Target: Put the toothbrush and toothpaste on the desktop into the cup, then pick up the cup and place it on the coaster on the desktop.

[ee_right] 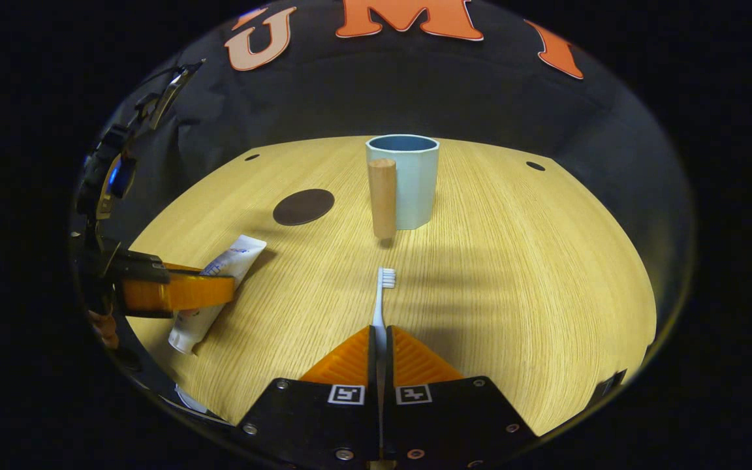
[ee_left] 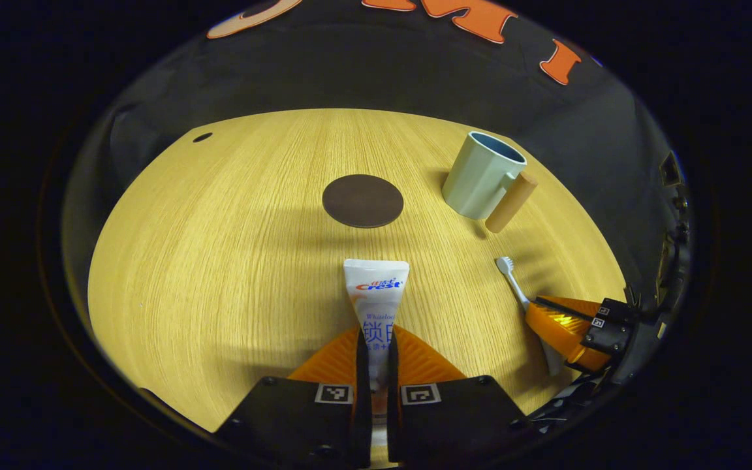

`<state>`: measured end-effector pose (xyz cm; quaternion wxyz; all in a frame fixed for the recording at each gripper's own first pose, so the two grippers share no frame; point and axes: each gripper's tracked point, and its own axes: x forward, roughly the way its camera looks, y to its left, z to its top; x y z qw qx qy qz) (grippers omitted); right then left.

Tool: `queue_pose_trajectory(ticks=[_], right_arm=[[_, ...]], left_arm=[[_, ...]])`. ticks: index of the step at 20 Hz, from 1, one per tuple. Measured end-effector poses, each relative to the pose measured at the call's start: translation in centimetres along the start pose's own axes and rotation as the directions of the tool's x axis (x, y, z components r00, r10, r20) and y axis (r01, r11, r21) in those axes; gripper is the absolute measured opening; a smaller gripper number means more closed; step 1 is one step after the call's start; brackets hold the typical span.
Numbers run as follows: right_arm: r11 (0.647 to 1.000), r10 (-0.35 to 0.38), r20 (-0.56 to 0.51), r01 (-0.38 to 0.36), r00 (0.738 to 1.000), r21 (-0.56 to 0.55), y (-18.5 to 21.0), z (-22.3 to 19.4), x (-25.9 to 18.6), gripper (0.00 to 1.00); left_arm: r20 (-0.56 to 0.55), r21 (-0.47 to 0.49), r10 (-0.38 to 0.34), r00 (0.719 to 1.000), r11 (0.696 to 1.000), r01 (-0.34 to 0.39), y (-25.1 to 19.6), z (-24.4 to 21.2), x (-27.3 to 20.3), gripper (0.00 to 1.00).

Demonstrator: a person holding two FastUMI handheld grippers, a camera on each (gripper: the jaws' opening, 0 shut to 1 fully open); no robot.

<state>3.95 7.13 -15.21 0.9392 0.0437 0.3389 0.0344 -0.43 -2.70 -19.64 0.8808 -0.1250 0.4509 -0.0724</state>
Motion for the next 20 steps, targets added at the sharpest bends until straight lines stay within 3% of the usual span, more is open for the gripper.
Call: queue_pose_trajectory(ticks=[9, 20], right_arm=[[0.999, 0.032, 0.152, -0.032, 0.988, -0.006, -0.1, 3.9, -1.9, 0.03], [0.998, 0.058, 0.395, -0.048, 0.917, -0.035, -0.5, 13.4, -6.2, 0.02]], left_arm=[[0.09, -0.008, 0.003, 0.996, 1.0, -0.003, 0.7, 1.9, -2.1, 0.13], [0.22, 0.01, 0.046, 0.975, 0.999, -0.049, 1.7, 5.1, -5.4, 0.13]])
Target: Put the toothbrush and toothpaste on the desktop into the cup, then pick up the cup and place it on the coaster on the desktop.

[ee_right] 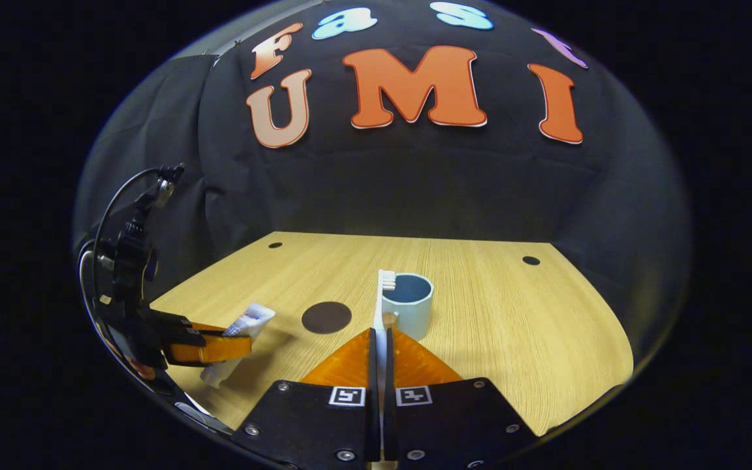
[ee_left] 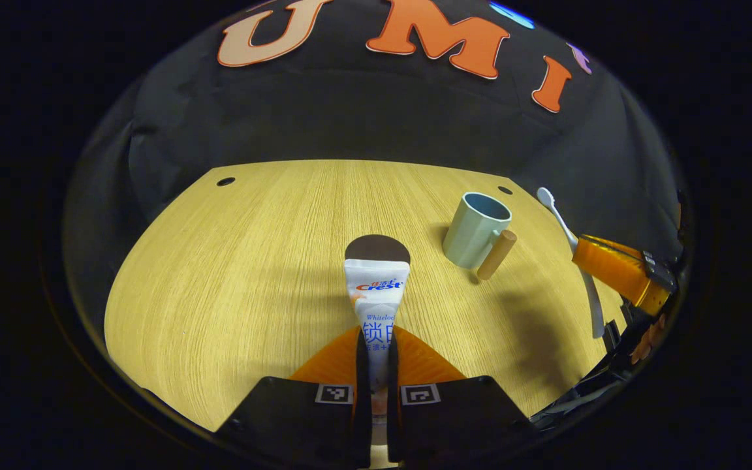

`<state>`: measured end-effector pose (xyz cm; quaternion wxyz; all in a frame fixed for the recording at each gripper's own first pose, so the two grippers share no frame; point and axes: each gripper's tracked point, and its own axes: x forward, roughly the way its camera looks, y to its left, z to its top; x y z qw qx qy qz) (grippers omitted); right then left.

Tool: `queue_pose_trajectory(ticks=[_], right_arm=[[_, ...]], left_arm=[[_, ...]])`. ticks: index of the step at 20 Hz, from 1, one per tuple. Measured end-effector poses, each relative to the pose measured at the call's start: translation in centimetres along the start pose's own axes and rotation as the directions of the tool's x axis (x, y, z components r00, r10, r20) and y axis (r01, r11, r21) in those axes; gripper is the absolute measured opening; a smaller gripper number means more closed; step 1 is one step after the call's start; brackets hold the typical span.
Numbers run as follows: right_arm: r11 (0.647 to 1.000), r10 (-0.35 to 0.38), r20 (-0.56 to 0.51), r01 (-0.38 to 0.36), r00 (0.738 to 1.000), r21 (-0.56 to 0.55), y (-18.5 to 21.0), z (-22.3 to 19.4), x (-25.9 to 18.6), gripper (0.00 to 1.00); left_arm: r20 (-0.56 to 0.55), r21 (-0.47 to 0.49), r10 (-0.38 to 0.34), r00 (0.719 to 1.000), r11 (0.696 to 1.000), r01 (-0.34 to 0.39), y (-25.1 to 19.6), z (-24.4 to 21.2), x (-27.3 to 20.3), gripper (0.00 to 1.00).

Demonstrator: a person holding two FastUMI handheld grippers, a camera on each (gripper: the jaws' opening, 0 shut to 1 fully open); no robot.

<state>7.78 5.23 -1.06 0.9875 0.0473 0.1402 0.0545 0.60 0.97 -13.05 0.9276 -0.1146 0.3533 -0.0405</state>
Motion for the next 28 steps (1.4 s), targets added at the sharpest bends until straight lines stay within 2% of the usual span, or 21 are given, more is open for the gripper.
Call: queue_pose_trajectory(ticks=[5, 11, 19, 25, 26, 28], right_arm=[[1.0, 0.019, 0.087, -0.02, 0.996, 0.009, -0.4, 3.0, 0.6, 0.02], [0.997, 0.052, 0.176, -0.062, 0.983, 0.054, -0.8, 5.5, 3.2, 0.02], [0.989, 0.092, 0.307, -0.122, 0.947, 0.079, -1.3, 8.5, 6.5, 0.02], [0.982, 0.134, 0.401, -0.175, 0.906, 0.067, -1.3, 10.5, 8.5, 0.02], [0.981, 0.139, 0.413, -0.183, 0.9, 0.067, -1.3, 10.8, 8.9, 0.07], [0.979, 0.141, 0.426, -0.189, 0.894, 0.074, -1.7, 10.9, 9.8, 0.07]], left_arm=[[0.037, 0.005, -0.011, 0.999, 1.0, 0.011, 0.1, 0.7, -0.6, 0.13], [0.059, 0.006, -0.012, 0.998, 1.0, 0.011, 0.1, 0.9, -0.5, 0.13], [0.086, 0.003, 0.014, 0.996, 1.0, -0.014, 0.1, 0.8, -0.8, 0.13], [0.098, 0.003, 0.009, 0.995, 1.0, -0.009, 0.0, 0.9, -0.8, 0.13], [0.1, 0.002, 0.006, 0.995, 1.0, -0.006, 0.0, 1.0, -0.8, 0.13], [0.11, 0.0, -0.002, 0.994, 1.0, 0.002, 0.1, 1.3, -0.9, 0.13]])
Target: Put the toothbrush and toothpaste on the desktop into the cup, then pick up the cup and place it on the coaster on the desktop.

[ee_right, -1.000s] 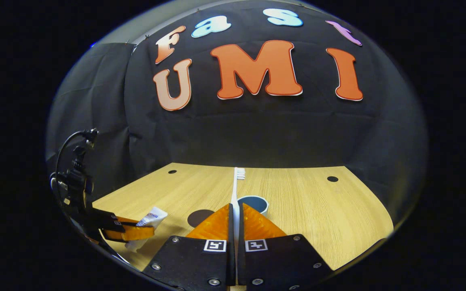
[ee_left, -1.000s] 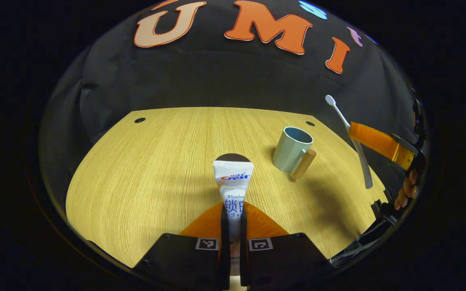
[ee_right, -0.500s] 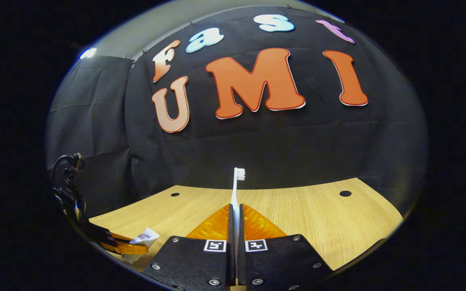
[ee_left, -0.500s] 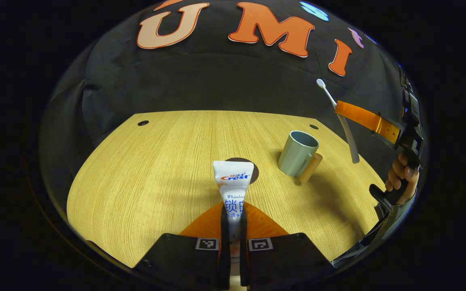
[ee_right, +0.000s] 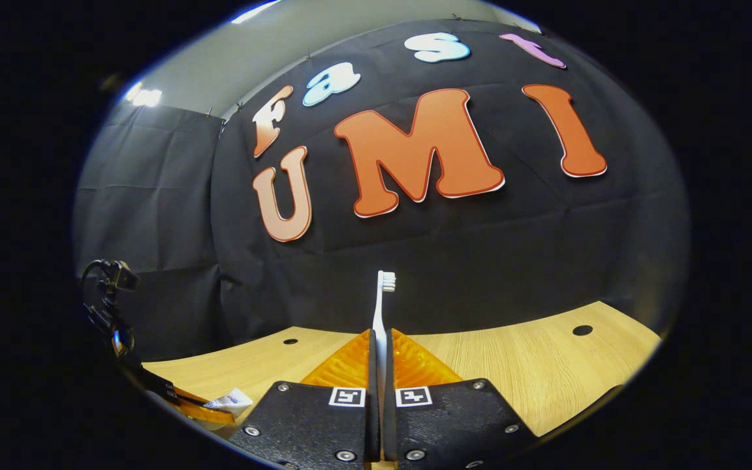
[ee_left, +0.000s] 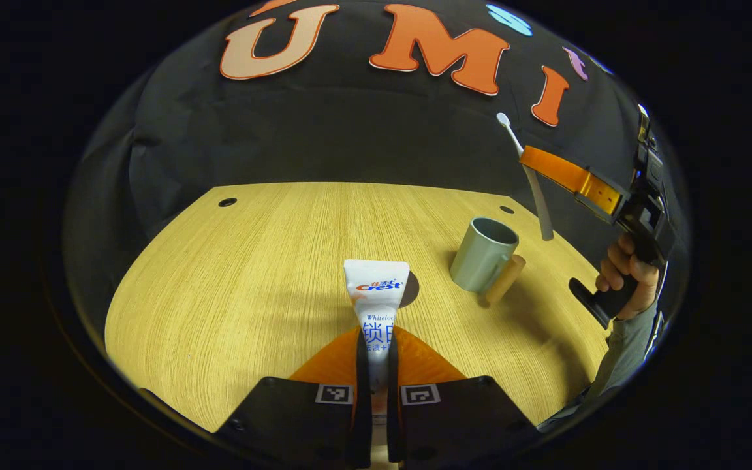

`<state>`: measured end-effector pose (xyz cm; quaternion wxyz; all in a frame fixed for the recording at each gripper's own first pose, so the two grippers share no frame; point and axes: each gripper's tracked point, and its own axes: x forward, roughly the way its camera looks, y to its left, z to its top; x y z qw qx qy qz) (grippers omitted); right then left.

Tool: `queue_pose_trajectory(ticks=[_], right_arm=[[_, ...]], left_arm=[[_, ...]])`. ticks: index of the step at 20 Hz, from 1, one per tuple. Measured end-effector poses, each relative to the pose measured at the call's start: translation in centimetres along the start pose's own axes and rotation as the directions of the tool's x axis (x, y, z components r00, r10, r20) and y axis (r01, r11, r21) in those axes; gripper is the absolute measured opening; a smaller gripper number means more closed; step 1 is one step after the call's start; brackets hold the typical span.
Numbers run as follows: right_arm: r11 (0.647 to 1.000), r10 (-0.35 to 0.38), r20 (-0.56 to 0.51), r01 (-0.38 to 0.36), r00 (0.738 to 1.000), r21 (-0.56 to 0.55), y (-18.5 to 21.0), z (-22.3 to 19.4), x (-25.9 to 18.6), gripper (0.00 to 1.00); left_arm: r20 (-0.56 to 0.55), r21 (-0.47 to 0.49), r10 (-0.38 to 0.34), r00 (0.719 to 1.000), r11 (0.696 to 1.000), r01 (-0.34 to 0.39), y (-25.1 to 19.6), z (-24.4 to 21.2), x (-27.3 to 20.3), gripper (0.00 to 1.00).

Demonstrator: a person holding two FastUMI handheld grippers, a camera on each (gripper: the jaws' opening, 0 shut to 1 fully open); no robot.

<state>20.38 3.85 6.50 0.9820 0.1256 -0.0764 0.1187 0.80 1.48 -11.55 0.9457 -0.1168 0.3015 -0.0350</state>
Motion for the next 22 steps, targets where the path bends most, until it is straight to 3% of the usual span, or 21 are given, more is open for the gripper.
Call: queue_pose_trajectory(ticks=[1, 8, 9, 10, 13, 19, 22], right_arm=[[1.0, 0.004, 0.008, -0.005, 1.0, 0.005, -0.2, -0.1, 0.3, 0.02], [0.999, 0.036, 0.046, -0.038, 0.998, 0.038, -1.3, -1.4, 2.4, 0.03], [0.999, 0.037, 0.044, -0.038, 0.998, 0.038, -1.5, -1.9, 2.6, 0.07], [0.998, 0.037, 0.042, -0.039, 0.998, 0.039, -1.7, -2.3, 2.9, 0.03], [0.999, 0.035, 0.029, -0.036, 0.999, 0.037, -2.0, -3.6, 3.5, 0.03], [1.0, 0.013, -0.006, -0.013, 1.0, 0.018, -2.9, -5.6, 3.8, 0.03], [0.999, -0.037, -0.03, 0.037, 0.999, 0.003, -4.1, -6.1, 3.7, 0.03]], left_arm=[[0.004, -0.001, -0.004, 1.0, 1.0, 0.004, 0.0, -0.1, -0.1, 0.13], [0.026, -0.011, -0.023, 0.999, 1.0, 0.023, -0.1, 0.3, -0.5, 0.13], [0.027, -0.011, -0.025, 0.999, 1.0, 0.025, 0.0, 0.4, -0.6, 0.13], [0.027, -0.011, -0.028, 0.999, 1.0, 0.028, 0.0, 0.6, -0.8, 0.13], [0.037, -0.006, -0.03, 0.999, 1.0, 0.03, -0.3, 1.4, -2.2, 0.13], [0.062, 0.003, -0.03, 0.998, 1.0, 0.03, -0.1, 3.7, -5.0, 0.13], [0.086, 0.018, -0.032, 0.996, 0.999, 0.03, 0.1, 4.8, -5.9, 0.13]])
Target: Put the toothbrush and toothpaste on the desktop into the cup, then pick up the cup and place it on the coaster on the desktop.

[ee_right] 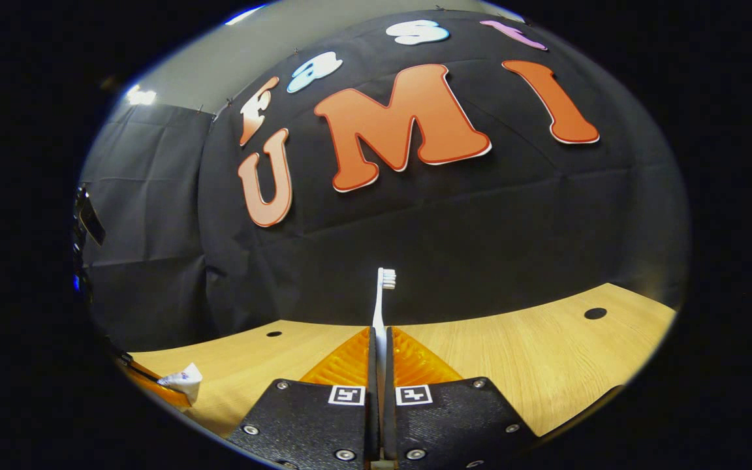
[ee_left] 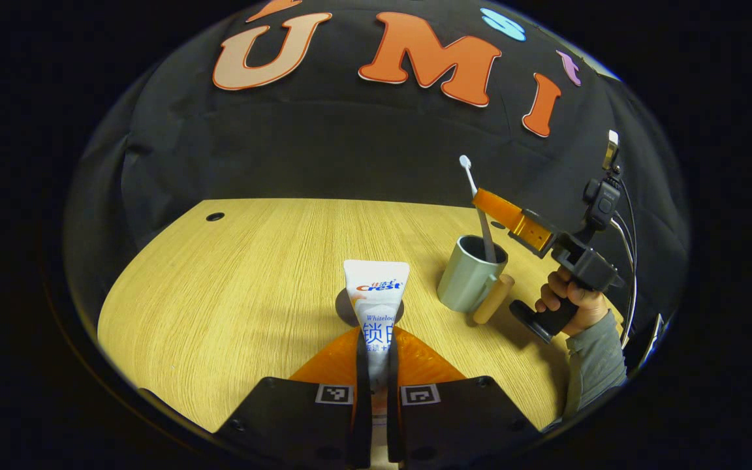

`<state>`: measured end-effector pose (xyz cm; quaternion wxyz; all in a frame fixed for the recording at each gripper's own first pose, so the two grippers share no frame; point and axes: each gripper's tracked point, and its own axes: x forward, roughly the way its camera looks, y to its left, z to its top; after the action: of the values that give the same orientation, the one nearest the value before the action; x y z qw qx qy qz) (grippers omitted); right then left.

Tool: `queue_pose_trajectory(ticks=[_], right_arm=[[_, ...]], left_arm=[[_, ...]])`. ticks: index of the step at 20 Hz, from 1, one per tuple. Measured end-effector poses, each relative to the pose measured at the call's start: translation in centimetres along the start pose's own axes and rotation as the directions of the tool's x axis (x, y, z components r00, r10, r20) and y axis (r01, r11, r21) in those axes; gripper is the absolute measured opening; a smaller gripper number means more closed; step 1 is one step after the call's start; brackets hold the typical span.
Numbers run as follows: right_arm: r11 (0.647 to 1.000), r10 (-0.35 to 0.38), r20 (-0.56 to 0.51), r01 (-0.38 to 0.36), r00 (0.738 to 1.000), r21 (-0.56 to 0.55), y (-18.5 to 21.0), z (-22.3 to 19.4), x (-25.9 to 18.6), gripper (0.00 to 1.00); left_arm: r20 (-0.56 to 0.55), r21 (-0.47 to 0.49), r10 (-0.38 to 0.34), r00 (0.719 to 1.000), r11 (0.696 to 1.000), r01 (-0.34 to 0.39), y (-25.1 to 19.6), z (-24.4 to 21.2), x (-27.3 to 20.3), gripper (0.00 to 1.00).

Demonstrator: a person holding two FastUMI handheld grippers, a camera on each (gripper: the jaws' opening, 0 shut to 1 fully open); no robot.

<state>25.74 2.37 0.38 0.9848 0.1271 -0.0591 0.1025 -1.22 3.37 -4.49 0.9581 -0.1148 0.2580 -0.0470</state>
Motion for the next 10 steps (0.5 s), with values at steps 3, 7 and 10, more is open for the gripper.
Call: queue_pose_trajectory(ticks=[3, 7, 10], right_arm=[[1.0, -0.006, 0.007, 0.006, 1.0, 0.009, 0.2, 0.3, -0.7, 0.03], [1.0, -0.017, 0.017, 0.017, 1.0, -0.025, 0.1, 0.4, -1.3, 0.04], [0.999, -0.029, 0.022, 0.03, 0.999, -0.03, -0.1, 0.4, -1.8, 0.06]], left_arm=[[0.015, 0.004, -0.005, 1.0, 1.0, 0.005, 0.1, 0.5, -0.2, 0.13], [0.026, 0.002, -0.01, 1.0, 1.0, 0.01, 0.1, 1.3, -0.4, 0.12], [0.036, 0.009, -0.002, 0.999, 1.0, 0.002, 0.1, 2.0, -0.4, 0.12]])
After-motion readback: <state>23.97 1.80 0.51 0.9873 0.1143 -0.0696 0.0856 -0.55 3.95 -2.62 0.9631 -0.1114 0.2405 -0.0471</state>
